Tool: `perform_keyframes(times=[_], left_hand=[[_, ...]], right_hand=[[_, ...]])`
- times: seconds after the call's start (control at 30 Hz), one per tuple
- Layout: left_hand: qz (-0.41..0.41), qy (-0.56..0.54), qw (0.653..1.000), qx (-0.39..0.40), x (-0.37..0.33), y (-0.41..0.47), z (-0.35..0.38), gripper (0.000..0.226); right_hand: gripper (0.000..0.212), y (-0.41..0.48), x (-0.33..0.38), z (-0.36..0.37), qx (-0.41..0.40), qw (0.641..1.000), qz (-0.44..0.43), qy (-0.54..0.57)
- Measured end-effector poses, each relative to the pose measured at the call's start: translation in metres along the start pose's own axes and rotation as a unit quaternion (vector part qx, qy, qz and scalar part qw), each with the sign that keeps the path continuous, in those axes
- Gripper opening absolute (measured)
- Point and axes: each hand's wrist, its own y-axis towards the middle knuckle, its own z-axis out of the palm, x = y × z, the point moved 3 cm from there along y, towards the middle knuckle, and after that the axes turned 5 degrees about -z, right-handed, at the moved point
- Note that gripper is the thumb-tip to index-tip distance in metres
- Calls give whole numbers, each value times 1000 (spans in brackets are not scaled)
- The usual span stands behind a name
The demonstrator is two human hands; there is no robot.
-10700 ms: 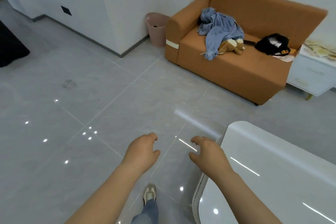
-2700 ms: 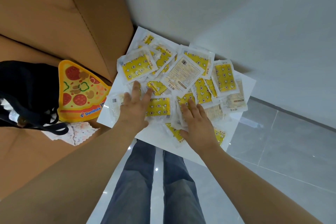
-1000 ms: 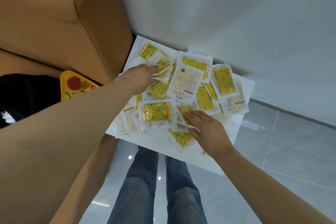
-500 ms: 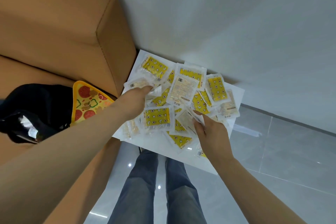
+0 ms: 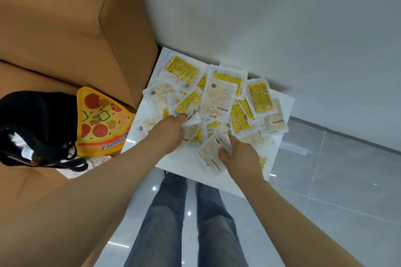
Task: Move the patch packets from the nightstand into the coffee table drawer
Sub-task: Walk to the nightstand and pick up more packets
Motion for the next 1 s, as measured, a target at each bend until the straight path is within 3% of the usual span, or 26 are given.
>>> perform_keyframes(times=[0.47, 0.6, 0.77, 1.0], left_hand=[[-24, -66, 998, 3, -10, -16, -19, 35], [-40, -113, 993, 6, -15, -45, -31, 34], [-49, -161, 986, -13, -23, -91, -54, 12], [-63, -238, 967, -66, -37, -159, -99, 17]], right_hand=[[28, -14, 5, -14, -63, 990, 32, 126], [32, -32, 12, -33, -85, 983, 41, 154], [34, -57, 29, -63, -121, 976, 43, 177], [33, -94, 74, -116, -197, 956, 0, 218]])
